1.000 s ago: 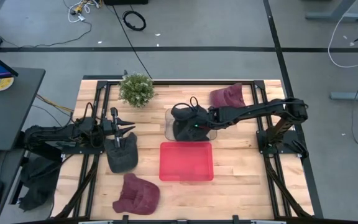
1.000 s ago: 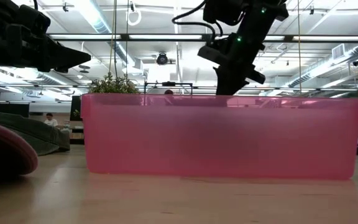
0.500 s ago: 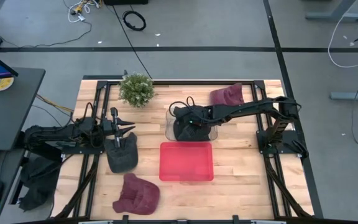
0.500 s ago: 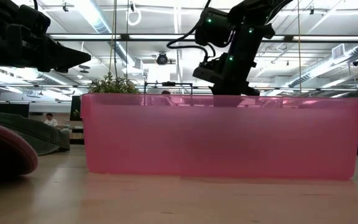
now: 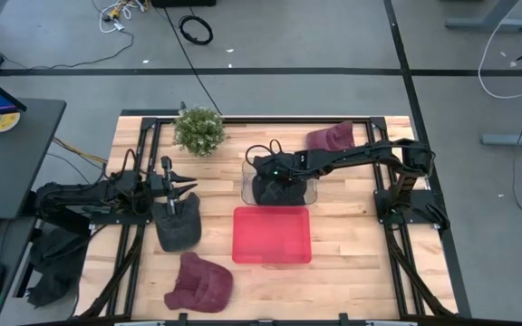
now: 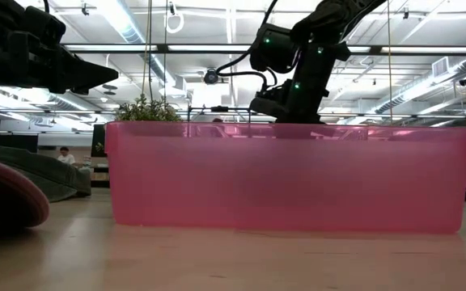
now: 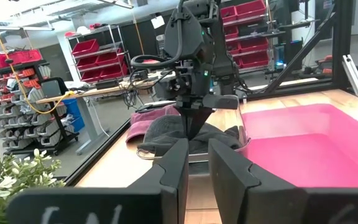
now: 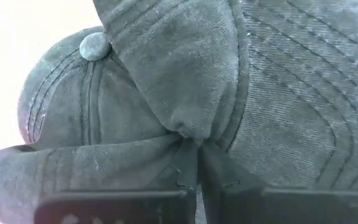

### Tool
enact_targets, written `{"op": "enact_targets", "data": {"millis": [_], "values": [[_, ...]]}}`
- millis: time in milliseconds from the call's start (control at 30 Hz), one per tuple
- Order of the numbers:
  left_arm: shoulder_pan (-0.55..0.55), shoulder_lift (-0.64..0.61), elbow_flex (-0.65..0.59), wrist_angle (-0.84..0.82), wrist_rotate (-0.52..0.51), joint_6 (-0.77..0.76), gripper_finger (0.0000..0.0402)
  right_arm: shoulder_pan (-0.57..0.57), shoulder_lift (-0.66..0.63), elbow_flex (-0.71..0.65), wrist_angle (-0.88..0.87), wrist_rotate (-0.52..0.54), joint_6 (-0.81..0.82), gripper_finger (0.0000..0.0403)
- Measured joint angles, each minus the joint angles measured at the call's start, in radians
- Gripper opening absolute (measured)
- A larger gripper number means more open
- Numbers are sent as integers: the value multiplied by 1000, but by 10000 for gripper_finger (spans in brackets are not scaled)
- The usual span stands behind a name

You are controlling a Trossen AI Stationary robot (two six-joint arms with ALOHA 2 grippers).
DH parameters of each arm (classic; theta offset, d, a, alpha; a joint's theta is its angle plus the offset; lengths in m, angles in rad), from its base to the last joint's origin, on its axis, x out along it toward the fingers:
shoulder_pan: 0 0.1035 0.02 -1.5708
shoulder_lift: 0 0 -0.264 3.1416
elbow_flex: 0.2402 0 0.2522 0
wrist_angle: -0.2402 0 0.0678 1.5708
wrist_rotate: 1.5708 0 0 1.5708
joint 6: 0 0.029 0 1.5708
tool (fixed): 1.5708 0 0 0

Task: Pick & Place hat
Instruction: Put the top black cap into the transparent bin

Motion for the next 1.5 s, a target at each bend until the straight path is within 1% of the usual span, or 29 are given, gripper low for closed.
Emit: {"op": "enact_targets", "data": {"millis": [233, 467, 600, 767, 1033, 1200, 1433, 1500], "values": [[0, 0, 0, 0, 0, 0, 67, 8, -46, -5, -3, -18, -18, 29], [0, 0, 0, 0, 0, 0, 67, 41, -109, -8, 7, 3, -56, 56], [0, 0, 0, 0, 0, 0, 67, 55, -140, -9, 16, 9, -129, 76], [0, 0, 0, 0, 0, 0, 67, 63, -144, -9, 26, 58, -223, 107], [0, 0, 0, 0, 0, 0, 67, 65, -145, -8, 89, 72, -349, 167], [0, 0, 0, 0, 0, 0, 67, 66, -150, -7, 93, 72, -398, 200], [0, 0, 0, 0, 0, 0, 67, 71, -190, -5, 141, 77, -500, 226], [0, 0, 0, 1, 0, 0, 67, 78, -193, -3, 171, 103, -549, 228]]}}
